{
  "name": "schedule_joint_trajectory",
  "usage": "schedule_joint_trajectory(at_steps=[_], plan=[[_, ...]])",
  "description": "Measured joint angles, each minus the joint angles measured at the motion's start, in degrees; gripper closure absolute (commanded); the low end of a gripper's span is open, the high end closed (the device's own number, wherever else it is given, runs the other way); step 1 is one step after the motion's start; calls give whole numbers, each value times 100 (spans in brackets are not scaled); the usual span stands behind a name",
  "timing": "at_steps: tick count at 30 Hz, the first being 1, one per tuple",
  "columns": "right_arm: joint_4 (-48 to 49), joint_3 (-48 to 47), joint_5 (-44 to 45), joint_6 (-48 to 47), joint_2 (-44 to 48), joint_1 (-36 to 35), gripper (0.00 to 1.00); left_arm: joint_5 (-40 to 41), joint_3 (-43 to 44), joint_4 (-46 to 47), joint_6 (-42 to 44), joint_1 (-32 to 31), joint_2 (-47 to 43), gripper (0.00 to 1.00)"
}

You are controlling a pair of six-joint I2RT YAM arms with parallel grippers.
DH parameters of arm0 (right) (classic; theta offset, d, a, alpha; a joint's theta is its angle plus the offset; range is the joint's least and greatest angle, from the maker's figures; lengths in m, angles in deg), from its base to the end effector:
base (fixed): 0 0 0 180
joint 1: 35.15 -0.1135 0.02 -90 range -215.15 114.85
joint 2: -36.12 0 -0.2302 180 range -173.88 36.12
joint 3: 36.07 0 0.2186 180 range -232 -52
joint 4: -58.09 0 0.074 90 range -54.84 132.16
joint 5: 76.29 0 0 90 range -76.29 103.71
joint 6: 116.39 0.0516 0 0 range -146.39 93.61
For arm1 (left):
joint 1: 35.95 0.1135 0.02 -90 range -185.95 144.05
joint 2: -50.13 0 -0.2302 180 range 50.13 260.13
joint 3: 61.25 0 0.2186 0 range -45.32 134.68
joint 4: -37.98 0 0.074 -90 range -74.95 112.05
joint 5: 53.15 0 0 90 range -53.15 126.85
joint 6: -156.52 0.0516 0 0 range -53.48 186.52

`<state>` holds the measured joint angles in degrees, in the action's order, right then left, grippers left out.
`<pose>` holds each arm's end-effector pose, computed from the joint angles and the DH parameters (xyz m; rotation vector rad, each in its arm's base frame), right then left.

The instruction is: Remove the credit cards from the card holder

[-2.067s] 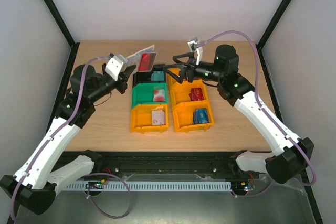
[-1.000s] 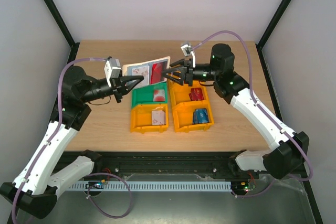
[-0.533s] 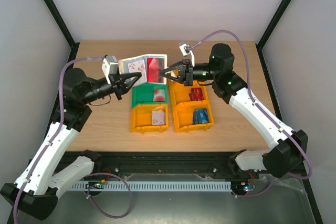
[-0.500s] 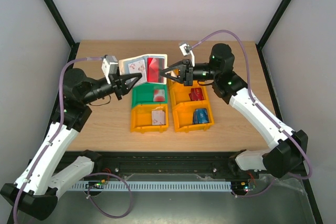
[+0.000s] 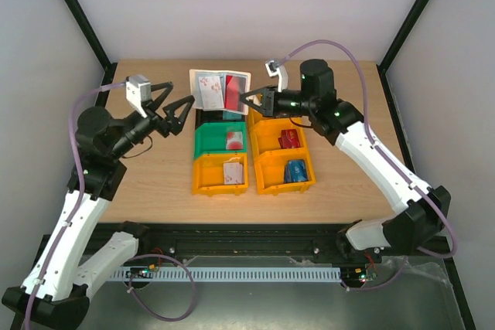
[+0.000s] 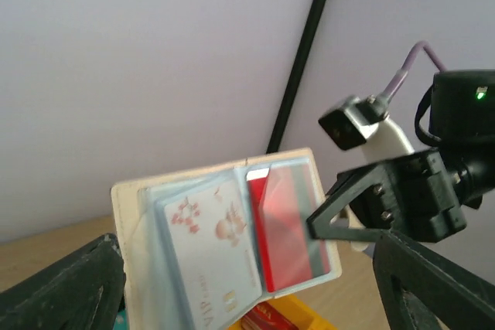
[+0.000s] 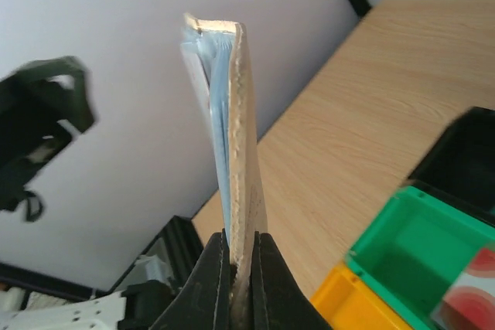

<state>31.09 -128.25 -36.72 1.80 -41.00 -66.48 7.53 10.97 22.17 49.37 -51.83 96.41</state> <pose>0.2222 0.1818 0.3726 -0.7517 1.8180 1.4908 0.1610 -0.0721 0.3964 0.4227 1.4072 -0.8280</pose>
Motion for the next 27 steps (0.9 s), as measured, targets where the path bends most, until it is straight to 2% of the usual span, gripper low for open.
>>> schedule_joint_trajectory(at_steps=[3, 6, 13, 17, 27], plan=[[-409, -240, 391, -107, -210, -83, 98, 129, 33, 59, 94, 50, -94, 48], [-535, -262, 428, -122, -271, -275, 98, -212, 42, 136, 48, 42, -61, 63], [-282, -234, 96, -70, -271, -509, 98, -1220, 42, 164, -361, -433, 570, 65], [146, -85, -243, -7, -245, -518, 98, -1320, 37, 146, -623, -426, 826, 65], [717, -2, -1058, 13, -118, -518, 98, -1576, 37, 164, -909, -308, 732, 62]])
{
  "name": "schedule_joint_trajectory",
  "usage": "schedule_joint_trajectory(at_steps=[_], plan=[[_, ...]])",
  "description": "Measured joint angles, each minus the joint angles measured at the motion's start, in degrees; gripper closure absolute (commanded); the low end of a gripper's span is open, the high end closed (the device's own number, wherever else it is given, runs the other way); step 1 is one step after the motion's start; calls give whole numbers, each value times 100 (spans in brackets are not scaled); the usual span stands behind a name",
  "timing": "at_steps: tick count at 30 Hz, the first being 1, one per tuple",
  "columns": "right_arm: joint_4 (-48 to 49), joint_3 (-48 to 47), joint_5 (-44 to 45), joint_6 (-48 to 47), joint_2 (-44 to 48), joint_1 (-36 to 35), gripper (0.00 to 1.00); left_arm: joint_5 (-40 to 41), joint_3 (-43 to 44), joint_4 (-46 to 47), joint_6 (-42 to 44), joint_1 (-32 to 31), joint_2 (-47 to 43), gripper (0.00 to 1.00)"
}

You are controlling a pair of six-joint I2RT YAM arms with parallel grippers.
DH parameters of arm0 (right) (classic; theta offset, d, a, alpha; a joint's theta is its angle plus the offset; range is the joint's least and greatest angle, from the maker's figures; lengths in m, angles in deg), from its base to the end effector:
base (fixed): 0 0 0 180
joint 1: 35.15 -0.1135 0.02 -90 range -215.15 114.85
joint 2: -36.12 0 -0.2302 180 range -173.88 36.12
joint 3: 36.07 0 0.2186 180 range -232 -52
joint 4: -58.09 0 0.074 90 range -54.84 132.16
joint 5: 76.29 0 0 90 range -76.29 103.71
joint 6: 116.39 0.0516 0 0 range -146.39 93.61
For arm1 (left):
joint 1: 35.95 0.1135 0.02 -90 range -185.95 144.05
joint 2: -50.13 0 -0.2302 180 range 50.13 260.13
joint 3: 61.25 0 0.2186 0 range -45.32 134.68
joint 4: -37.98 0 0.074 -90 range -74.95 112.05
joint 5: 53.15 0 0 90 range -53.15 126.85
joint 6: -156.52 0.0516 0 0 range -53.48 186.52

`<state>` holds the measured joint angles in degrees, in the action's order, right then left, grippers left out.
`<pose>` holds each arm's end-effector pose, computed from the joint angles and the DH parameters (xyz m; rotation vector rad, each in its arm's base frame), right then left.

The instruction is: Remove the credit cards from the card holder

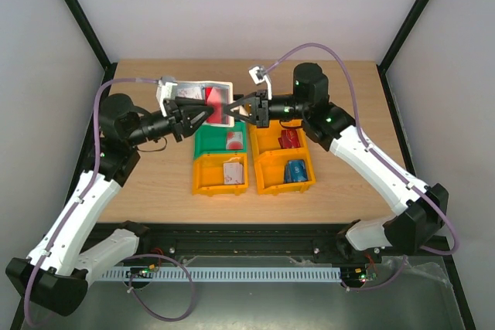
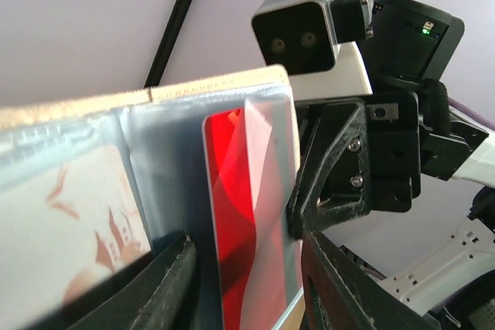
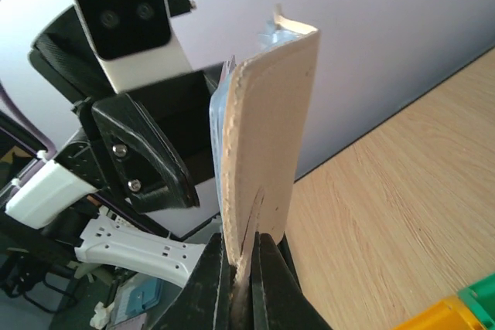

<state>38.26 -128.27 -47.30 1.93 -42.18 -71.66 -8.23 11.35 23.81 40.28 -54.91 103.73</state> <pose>0.2014 0.2052 0.3812 -1.0290 1.6423 1.6784 0.1774 -0.0996 0.3793 0.5781 1.5330 -1.1965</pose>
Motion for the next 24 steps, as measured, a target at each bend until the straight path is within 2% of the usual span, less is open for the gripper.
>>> schedule_joint_trajectory(at_steps=[4, 6, 9, 11, 12, 14, 15, 18, 20, 22, 24], plan=[[509, 11, -195, 243, -28, 4, 98, -164, 0, 66, -35, 2, 2, 66], [645, 9, -232, 273, -72, 7, 98, -251, -7, 177, -81, -9, 9, 75], [745, 4, -280, 271, -199, 4, 98, -330, -17, 337, -144, -42, 42, 96], [798, 4, -380, 254, -286, 7, 98, -350, -42, 378, -138, -48, 57, 98], [809, 4, -402, 243, -297, 7, 93, -361, -50, 369, -153, -44, 57, 98], [863, 24, -455, 216, -295, 13, 73, -404, -52, 391, -122, -50, 31, 98], [892, 35, -459, 201, -291, 11, 67, -431, -61, 400, -109, -52, -2, 98], [1003, 87, -494, 170, -282, 4, 61, -518, -129, 411, -61, -81, -149, 98], [1084, 103, -535, 210, -280, 4, 66, -568, -170, 415, -35, -96, -212, 98], [1211, 105, -575, 304, -282, 0, 81, -601, -201, 450, -28, -96, -227, 98], [1386, 109, -623, 417, -282, 0, 91, -638, -243, 514, -33, -96, -223, 98]])
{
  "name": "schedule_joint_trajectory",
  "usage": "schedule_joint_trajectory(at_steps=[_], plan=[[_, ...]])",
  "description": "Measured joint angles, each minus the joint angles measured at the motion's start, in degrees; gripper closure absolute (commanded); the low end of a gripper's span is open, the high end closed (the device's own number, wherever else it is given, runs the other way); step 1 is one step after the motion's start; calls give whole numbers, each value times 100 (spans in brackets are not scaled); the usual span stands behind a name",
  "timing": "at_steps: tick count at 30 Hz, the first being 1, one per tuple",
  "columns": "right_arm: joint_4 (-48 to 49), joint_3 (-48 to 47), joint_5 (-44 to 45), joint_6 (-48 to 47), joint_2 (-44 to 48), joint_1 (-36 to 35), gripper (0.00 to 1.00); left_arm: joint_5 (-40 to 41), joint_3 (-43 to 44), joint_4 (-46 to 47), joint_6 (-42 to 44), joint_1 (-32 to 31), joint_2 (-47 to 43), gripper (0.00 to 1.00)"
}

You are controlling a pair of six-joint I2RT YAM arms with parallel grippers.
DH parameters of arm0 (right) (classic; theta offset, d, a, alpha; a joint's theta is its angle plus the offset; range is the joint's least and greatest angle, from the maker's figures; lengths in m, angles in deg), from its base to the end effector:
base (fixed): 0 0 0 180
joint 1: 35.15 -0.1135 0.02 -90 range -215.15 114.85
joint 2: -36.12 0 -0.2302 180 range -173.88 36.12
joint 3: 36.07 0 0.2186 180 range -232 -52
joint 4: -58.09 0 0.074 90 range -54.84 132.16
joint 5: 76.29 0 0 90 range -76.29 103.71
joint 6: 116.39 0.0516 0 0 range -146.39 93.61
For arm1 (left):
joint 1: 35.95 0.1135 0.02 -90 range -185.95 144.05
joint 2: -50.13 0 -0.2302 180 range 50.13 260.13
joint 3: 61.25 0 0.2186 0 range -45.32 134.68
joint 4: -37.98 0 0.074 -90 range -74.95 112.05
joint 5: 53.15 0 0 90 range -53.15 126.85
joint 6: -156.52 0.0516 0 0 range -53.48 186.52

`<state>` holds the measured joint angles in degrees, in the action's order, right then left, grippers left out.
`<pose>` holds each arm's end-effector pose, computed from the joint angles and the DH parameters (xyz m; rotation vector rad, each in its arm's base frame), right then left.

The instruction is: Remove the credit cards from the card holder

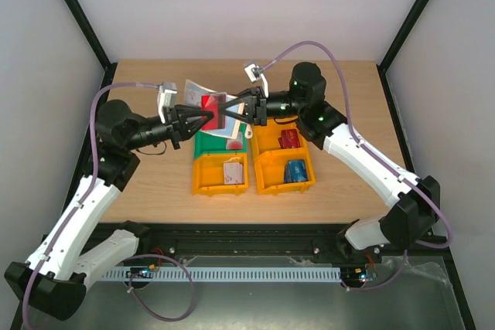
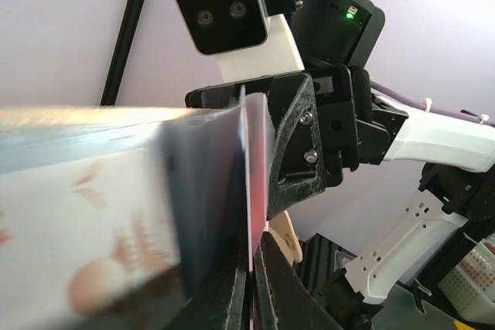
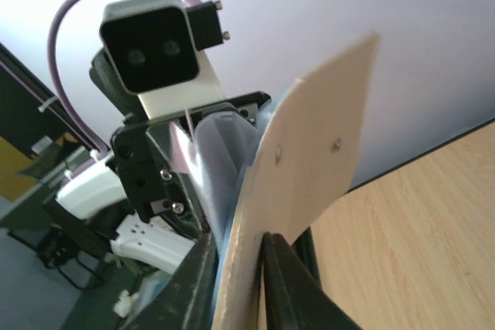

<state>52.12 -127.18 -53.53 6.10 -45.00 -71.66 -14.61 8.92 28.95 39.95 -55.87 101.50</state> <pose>0.2076 0.2129 0.3854 -1.1340 1.4773 1.7521 0.1628 -0.1019 0.3818 0.7131 1.4338 -1.2667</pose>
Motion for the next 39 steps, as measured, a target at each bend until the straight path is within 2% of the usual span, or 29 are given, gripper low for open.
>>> schedule_joint_trajectory(at_steps=[2, 7, 9, 10, 14, 18, 22, 29, 33, 39], plan=[[136, 17, -72, 151, -2, -2, 98, -11, -13, 24, -7, 0, 15, 98], [321, 70, -188, 251, -4, -2, 98, -68, -35, 103, -92, 0, 28, 97], [343, 90, -227, 245, -4, -2, 98, -92, -48, 114, -96, 0, 37, 81], [323, 90, -236, 225, -4, -2, 99, -103, -57, 129, -111, 2, 44, 77], [31, 90, -264, -17, -4, 2, 98, -173, -57, 140, -72, 125, 52, 75], [-264, 90, -374, -184, -4, 2, 98, -260, -26, 295, -157, 452, 90, 77], [-404, 90, -494, -269, -4, 0, 98, -407, 13, 522, -372, 577, 225, 86], [-474, 87, -531, -315, -4, 0, 98, -610, 26, 577, -433, 566, 304, 87], [-492, 76, -529, -317, -4, 2, 98, -678, 149, 389, -293, 503, 389, 97], [-590, 74, -525, -422, -4, 13, 96, -776, 210, 278, -197, 450, 409, 98]])
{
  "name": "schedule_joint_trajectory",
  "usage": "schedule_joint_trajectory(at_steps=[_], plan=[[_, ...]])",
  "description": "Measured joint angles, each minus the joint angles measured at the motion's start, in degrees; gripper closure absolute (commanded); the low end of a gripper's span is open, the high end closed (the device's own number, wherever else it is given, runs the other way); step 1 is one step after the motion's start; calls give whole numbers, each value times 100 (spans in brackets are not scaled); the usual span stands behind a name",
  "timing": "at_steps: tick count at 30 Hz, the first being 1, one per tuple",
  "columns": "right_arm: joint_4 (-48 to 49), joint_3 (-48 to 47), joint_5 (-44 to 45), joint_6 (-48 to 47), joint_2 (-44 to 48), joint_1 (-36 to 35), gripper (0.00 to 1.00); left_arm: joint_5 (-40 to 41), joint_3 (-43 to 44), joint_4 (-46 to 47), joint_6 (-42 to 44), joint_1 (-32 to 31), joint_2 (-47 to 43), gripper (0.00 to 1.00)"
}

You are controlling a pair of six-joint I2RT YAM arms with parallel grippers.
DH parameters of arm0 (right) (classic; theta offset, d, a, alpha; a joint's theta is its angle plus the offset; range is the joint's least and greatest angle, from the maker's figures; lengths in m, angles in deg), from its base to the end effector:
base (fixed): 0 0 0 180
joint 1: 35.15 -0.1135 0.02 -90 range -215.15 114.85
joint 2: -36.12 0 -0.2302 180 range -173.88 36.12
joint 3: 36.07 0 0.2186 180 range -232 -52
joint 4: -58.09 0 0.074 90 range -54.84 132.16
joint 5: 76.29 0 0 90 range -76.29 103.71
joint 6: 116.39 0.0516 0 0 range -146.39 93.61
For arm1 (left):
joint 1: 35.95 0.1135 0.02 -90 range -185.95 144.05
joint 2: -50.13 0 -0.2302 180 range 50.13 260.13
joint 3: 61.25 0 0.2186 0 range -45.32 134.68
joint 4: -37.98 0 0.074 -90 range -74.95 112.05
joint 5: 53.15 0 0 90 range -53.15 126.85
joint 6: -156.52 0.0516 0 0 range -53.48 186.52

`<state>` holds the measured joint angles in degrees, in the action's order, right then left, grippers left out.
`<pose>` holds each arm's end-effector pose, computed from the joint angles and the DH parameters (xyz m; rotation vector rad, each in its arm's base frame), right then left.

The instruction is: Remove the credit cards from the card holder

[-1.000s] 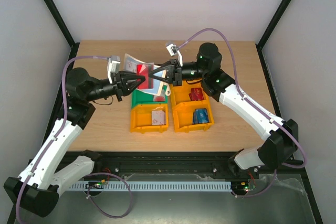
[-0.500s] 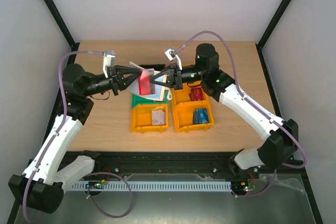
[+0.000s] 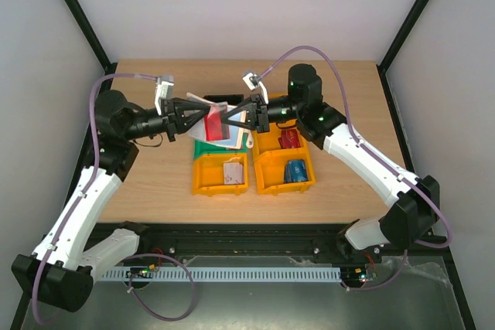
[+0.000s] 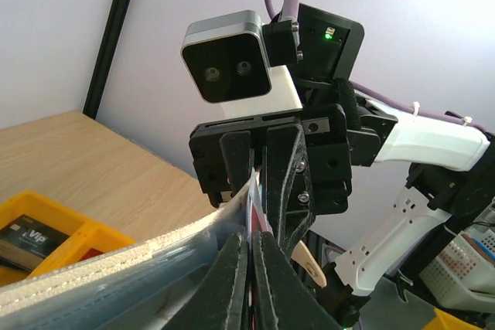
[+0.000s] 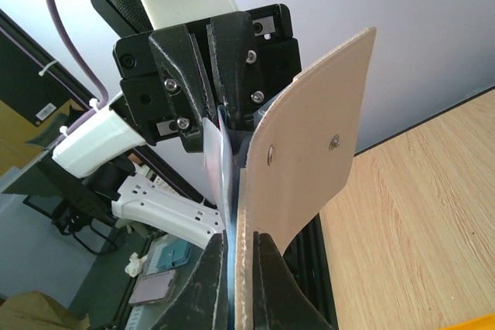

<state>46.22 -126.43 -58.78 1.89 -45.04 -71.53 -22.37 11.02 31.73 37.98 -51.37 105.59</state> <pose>0.2042 0.2115 0.3717 -1.2261 1.5124 1.8024 0.1786 -0.0952 0.3847 0.7589 1.4386 -1.3123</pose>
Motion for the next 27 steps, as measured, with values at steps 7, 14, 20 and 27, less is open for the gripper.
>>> schedule_joint_trajectory(at_steps=[7, 14, 20, 27], plan=[[-260, 66, 52, -275, 31, 190, 94, 337, 20, -470, 409, 114, -46, 98], [-417, 577, 90, -385, 337, 721, 98, 704, 72, -1014, 1088, 319, -46, 98], [-236, 802, 127, -155, 503, 898, 98, 761, 72, -1005, 1078, 448, -33, 98], [-37, 861, 125, 9, 516, 898, 98, 734, 72, -914, 1008, 459, -28, 98]])
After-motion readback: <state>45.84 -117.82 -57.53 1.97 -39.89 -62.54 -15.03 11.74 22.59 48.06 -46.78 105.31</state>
